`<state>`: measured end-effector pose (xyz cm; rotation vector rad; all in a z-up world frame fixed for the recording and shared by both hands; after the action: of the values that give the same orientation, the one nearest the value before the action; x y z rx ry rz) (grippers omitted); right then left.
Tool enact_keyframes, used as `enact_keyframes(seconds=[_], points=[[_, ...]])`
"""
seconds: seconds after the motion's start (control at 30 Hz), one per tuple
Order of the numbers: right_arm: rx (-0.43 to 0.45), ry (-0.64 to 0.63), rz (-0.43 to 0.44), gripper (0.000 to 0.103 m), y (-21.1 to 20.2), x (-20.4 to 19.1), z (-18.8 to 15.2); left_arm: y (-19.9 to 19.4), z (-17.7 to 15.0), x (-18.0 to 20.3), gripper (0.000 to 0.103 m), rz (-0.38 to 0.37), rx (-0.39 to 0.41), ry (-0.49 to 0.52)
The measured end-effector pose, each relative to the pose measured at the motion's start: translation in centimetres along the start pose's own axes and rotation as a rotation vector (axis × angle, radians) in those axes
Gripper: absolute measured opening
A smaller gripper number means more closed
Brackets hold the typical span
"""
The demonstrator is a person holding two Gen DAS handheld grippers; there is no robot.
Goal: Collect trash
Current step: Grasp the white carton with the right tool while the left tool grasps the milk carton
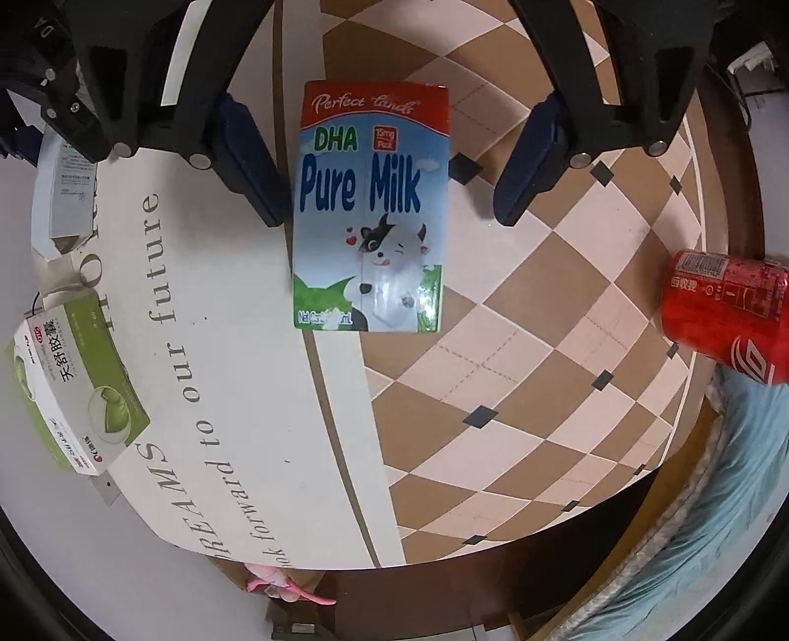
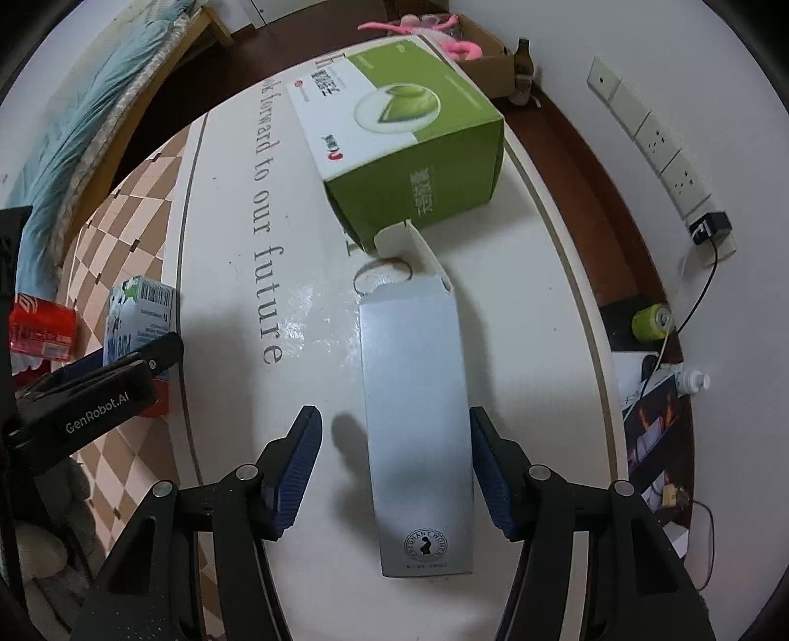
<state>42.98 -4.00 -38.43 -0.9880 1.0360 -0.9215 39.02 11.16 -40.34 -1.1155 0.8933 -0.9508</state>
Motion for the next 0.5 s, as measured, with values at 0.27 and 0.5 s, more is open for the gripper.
enact_keyframes(seconds=[0.27, 0.5], points=[[0.044, -0.017, -0.02, 0.061, -0.3, 0.1, -1.0, -0.9, -1.1, 2.0, 0.046, -0.043, 0.035, 0.001], [0.101, 0.002, -0.034, 0.037, -0.6, 1.3, -1.3, -1.3, -1.6, 2.2, 0.045, -0.022, 0.05, -0.004]])
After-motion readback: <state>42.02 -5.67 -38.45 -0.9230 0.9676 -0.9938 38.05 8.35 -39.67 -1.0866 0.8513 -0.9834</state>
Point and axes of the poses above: each gripper's, at about its wrist camera, not at the fingertips, and y roughly the way its jaws point, x to its right, z to its top, the point moved 5 cm from there along y, roughly the way its jaws point, and after that the axes turned 11 degrees about y, right-handed, at the moved point
